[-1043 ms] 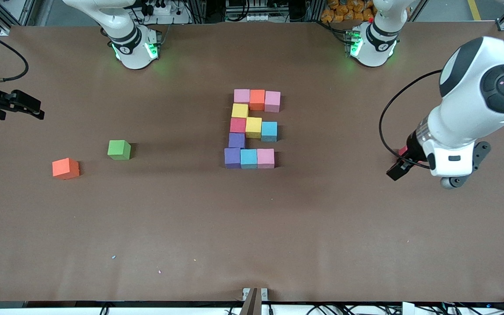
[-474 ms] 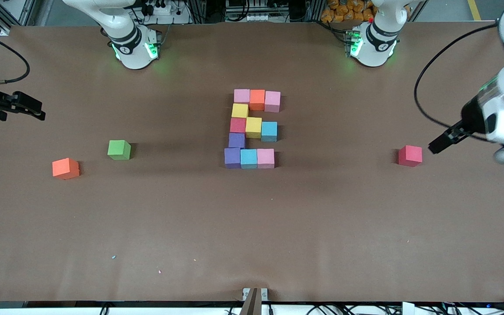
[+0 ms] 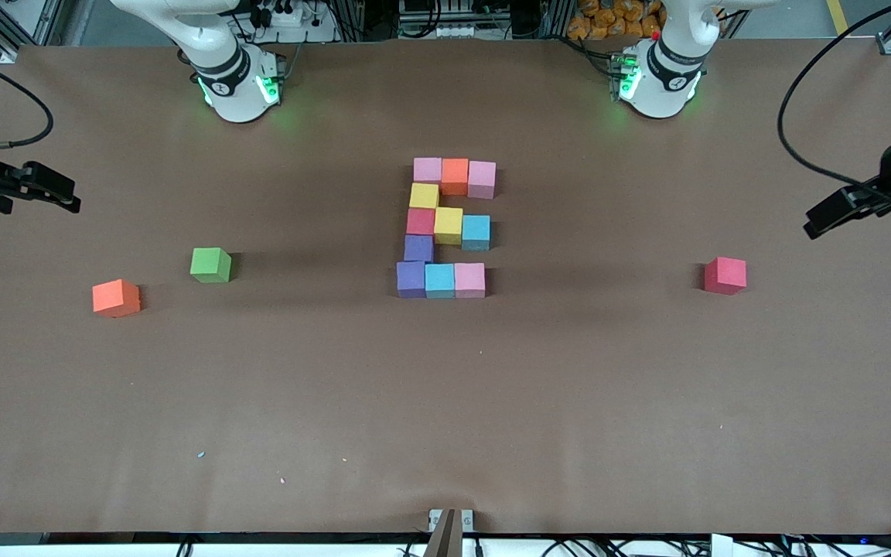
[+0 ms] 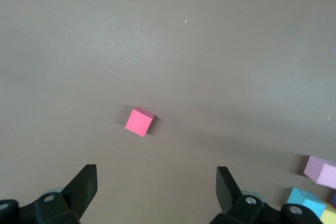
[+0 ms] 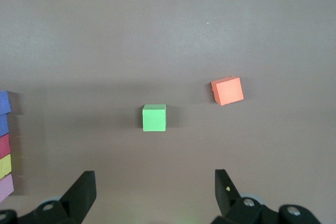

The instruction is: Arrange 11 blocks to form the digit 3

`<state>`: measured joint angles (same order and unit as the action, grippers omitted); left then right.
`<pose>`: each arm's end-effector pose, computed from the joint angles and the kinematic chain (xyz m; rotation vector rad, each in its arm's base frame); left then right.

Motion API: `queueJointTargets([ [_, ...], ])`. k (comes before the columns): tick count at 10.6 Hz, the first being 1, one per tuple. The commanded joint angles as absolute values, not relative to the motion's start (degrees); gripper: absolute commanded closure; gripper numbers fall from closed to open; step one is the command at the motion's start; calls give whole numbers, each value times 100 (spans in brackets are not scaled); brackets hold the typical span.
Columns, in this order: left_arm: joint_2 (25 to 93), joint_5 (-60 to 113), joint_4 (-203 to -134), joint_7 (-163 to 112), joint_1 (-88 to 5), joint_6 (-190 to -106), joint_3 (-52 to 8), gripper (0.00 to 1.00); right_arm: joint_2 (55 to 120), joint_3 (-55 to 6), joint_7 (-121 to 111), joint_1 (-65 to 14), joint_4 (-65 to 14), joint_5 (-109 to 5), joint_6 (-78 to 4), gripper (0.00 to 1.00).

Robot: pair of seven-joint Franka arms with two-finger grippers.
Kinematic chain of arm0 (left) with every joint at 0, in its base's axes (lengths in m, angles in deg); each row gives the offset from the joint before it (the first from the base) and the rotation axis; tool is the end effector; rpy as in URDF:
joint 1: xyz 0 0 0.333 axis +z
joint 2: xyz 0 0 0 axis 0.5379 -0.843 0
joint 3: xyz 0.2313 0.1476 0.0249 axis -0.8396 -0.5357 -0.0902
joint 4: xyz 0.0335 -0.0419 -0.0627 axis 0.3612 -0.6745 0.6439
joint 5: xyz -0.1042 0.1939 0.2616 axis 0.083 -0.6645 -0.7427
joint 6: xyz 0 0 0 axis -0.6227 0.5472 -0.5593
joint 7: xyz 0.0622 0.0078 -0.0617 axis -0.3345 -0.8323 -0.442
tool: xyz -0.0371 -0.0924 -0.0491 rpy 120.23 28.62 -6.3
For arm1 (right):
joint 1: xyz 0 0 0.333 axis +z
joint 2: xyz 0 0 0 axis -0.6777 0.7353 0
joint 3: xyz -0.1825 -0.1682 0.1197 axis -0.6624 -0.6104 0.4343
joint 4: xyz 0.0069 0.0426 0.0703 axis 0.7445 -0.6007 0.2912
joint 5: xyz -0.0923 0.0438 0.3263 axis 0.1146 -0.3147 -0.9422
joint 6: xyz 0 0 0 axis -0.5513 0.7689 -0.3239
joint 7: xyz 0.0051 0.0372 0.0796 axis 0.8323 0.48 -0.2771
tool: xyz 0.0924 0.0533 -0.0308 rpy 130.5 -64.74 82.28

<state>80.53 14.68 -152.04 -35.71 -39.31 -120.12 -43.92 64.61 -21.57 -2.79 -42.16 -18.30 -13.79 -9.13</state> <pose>0.5206 -0.0243 0.5932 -3.0728 -0.3641 -0.0593 0.4971 -0.0211 0.5638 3.1238 0.0167 -0.1195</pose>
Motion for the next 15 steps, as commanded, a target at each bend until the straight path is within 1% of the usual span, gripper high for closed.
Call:
queueJointTargets([
  [1, 8245, 1567, -15351, -3226, -4028, -11982, -4503, 0, 6461, -2150, -330, -4196, -1862, -1282, -887, 0],
  [7, 8456, 1584, -15588, -2822, -4168, -11929, -4450, 0, 6444, -2141, -339, -4047, -1819, -1282, -817, 0],
  [15, 8430, 1953, -15527, -2346, -4142, -11929, -4459, 0, 6417, -2167, -322, -4073, -1800, -1361, -869, 0],
])
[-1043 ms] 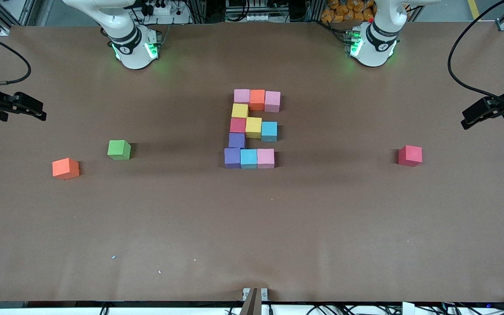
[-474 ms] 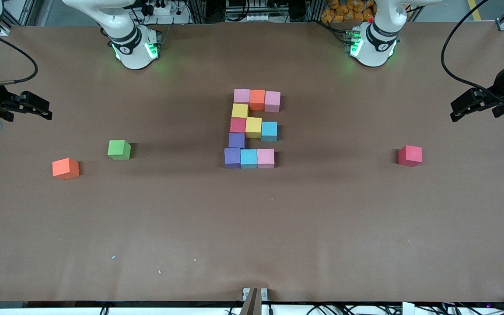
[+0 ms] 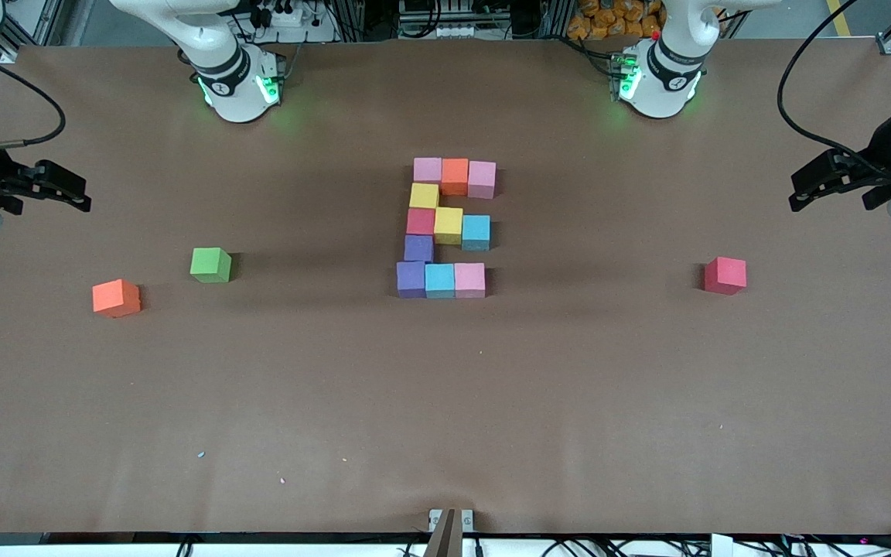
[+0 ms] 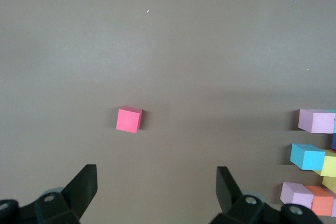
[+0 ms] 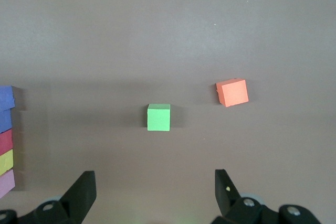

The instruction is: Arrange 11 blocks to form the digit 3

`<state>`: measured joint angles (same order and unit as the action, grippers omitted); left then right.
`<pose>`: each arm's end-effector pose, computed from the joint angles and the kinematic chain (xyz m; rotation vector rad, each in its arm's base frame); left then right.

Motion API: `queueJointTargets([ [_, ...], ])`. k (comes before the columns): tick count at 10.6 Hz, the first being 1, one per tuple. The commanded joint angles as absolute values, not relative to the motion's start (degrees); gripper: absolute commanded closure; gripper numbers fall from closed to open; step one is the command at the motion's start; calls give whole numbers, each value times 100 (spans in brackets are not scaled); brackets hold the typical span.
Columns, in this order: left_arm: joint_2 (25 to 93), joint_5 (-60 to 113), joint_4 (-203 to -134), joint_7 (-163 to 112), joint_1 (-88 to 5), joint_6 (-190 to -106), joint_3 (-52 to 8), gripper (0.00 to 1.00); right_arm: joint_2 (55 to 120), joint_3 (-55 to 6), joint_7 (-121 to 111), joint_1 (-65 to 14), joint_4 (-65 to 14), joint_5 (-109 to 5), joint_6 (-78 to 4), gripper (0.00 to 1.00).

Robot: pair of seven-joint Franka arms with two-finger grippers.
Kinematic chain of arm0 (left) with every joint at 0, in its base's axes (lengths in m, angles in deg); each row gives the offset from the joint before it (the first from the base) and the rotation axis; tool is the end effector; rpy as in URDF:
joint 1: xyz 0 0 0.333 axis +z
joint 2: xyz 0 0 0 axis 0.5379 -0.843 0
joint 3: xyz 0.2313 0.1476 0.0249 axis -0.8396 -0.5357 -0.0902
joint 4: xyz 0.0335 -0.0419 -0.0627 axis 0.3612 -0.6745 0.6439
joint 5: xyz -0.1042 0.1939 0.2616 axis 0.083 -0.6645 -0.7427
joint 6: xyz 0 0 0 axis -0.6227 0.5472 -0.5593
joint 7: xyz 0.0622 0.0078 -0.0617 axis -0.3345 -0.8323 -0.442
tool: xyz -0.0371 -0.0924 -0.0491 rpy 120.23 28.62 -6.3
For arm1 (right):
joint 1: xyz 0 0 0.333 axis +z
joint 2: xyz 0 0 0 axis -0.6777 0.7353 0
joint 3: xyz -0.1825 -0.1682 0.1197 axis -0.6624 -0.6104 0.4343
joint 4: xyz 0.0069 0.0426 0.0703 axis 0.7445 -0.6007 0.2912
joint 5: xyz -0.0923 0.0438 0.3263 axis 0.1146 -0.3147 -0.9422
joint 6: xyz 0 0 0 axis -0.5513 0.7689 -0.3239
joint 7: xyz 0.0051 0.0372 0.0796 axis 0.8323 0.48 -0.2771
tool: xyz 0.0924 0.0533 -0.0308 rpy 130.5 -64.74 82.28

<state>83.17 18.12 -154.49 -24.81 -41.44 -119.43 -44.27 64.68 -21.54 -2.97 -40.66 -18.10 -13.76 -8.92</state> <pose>0.5054 -0.0453 0.5977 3.1294 0.0195 0.0312 0.4975 -0.0079 0.5643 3.1217 0.0632 -0.1214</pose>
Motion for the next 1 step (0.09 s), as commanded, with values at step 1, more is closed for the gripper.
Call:
queueJointTargets([
  [1, 8430, 1953, -15527, -2346, -4142, -11921, -4459, 0, 6435, -2167, -322, -4056, -1801, -1352, -887, 0],
])
